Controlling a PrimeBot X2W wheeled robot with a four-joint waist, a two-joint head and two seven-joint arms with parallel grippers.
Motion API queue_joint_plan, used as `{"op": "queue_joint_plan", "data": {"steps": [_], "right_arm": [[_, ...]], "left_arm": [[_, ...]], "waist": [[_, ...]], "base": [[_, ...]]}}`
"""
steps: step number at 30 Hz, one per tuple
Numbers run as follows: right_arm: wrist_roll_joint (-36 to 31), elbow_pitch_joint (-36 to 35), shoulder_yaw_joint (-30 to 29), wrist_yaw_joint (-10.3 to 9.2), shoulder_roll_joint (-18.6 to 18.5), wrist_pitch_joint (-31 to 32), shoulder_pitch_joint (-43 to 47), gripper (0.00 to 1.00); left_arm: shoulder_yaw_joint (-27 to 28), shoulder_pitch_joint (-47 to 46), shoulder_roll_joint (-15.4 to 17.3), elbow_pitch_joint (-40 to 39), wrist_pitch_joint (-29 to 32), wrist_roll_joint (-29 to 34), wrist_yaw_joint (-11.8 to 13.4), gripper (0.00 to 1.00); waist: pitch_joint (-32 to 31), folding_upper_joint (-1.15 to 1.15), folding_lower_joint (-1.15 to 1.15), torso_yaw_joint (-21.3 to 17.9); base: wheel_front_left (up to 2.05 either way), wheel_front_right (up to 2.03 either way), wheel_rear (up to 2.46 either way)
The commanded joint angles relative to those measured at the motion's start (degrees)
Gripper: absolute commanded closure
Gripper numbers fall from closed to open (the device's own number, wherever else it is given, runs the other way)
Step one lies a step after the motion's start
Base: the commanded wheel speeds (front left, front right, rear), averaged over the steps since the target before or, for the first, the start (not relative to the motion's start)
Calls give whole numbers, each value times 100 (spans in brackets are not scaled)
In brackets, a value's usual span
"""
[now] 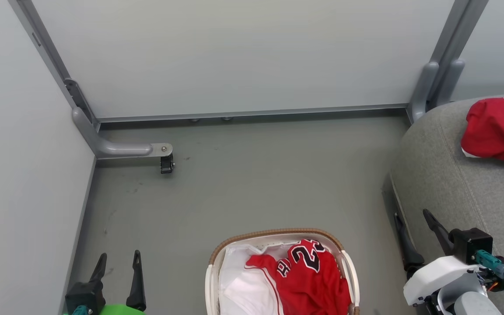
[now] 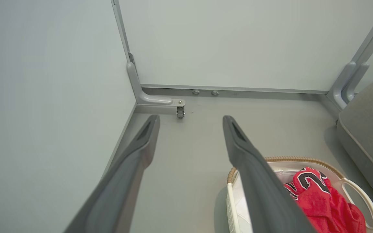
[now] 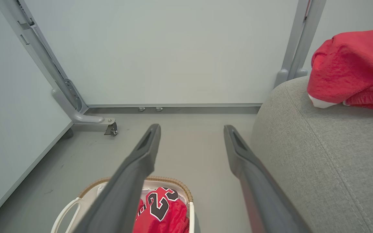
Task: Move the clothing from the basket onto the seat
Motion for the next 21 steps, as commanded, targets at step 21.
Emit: {"op": "queue_joint_plan", "data": {"steps": [21], "right_arm": [[77,-663,146,-6,145,-3,-1355,0]], "left_arm": [[-1586,-1741,-11,902,4,-699,-193,0]], "waist": [[1955,9,1,-1031]], "base": [[0,0,0]]}}
